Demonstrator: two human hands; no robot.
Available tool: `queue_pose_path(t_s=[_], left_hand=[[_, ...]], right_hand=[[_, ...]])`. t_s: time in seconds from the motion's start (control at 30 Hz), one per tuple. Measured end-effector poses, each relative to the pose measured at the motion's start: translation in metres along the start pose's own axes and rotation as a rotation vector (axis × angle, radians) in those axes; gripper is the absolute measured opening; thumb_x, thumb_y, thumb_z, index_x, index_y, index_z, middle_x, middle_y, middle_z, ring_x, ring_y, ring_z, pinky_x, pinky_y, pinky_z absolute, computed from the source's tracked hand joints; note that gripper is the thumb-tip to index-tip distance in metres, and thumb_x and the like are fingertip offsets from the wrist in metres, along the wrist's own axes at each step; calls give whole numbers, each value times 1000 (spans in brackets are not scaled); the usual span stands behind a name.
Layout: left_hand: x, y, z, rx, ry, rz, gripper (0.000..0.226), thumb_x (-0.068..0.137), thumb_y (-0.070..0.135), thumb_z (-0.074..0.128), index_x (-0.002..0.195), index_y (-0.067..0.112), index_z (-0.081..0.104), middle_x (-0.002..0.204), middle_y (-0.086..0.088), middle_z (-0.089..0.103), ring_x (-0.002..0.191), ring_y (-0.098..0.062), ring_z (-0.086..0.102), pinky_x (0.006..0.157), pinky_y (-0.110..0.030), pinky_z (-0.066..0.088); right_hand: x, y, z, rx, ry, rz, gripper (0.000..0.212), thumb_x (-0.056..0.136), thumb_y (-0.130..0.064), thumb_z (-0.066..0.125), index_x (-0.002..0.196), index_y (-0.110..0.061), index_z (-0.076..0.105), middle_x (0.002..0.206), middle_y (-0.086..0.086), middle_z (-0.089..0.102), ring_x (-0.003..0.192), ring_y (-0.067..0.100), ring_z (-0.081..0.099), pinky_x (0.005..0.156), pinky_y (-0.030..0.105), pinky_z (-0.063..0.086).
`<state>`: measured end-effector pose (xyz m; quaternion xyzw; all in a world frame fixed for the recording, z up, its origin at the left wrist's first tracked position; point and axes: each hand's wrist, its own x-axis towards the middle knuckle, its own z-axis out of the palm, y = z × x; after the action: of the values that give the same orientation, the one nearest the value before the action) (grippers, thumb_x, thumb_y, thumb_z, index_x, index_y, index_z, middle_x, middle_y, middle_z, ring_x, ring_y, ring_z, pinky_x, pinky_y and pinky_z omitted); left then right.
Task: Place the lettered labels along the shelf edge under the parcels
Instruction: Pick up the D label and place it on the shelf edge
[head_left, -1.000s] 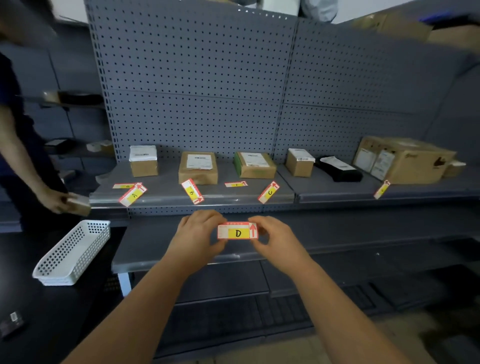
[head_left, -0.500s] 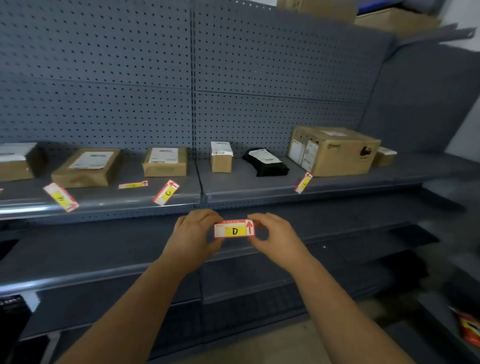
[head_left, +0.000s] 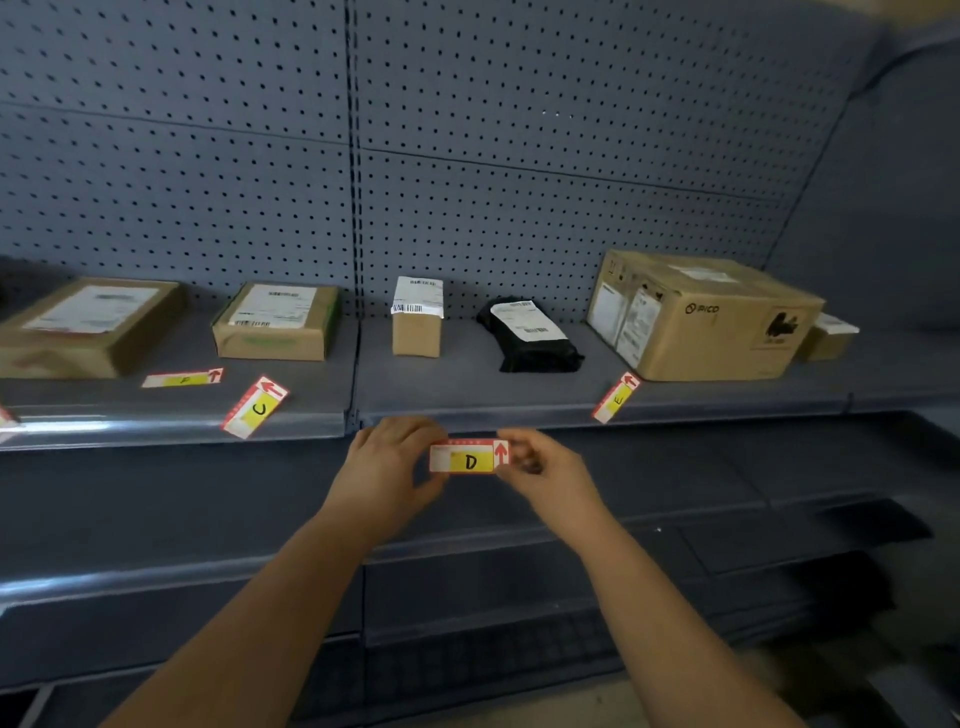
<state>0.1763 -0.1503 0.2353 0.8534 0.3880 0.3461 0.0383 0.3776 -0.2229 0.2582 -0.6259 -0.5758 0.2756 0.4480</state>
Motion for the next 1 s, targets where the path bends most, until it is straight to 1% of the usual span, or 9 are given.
queue_pose_path(t_s=[0.13,0.27,0.33,0.4,0.5,0.6,0.77,0.87,1.0], left_hand=[[25,-17,14,-5,34,-58,43,75,28,74,115,23,60,117,4,60,111,-20,53,95,-41,35],[35,-35,22,7,58,-136,47,75,29,75,119,20,59,118,-2,60,111,-24,52,96,-43,40],[28,-39,29,47,36,-152,45,74,29,76,115,18,61,114,-3,62,108,-26,55,92,-45,44],[20,-41,38,92,41,-146,43,70,27,79,109,16,64,108,-4,63,102,-28,58,87,-45,46],[18,-42,48,142,72,-161,39,69,27,80,103,16,65,102,-3,63,97,-28,58,83,-42,46],[22,-40,55,183,92,-209,37,70,28,79,102,16,65,102,-2,62,97,-27,56,84,-42,44],[32,-39,67,252,89,-275,38,72,29,76,106,17,65,109,-2,60,105,-26,52,89,-44,40],[41,-41,72,296,84,-326,38,71,29,75,107,18,65,109,-3,59,106,-27,50,90,-45,39],[47,-38,78,331,122,-370,38,68,29,77,102,19,64,104,-3,57,100,-27,49,87,-44,37]], right_hand=[[49,4,-1,-29,-62,-1,33,87,-5,68,113,-25,66,80,-13,59,69,-9,54,72,10,46],[90,11,-8,-34,-69,-24,33,89,-6,65,114,-27,64,85,-9,60,75,-2,55,75,14,47],[101,17,-11,-40,-59,-26,34,89,-6,65,114,-28,64,87,-7,61,78,4,57,76,16,47],[109,22,-13,-46,-60,-34,33,89,-6,64,113,-29,63,89,-5,63,80,4,57,77,16,48],[120,24,-15,-51,-81,-66,32,90,-6,63,111,-31,63,87,-11,62,76,-3,56,74,10,46],[128,27,-16,-53,-95,-98,32,89,-7,64,112,-30,63,85,-13,60,77,-2,56,75,12,45],[135,34,-22,-70,-133,-140,34,88,-8,66,108,-36,62,88,-12,62,81,-3,58,74,9,45],[141,35,-27,-45,-147,-168,32,89,-8,65,110,-32,64,87,-12,62,79,-5,57,74,7,44],[152,34,-29,-50,-174,-197,32,89,-8,65,113,-28,64,88,-10,62,81,-4,58,75,7,44]])
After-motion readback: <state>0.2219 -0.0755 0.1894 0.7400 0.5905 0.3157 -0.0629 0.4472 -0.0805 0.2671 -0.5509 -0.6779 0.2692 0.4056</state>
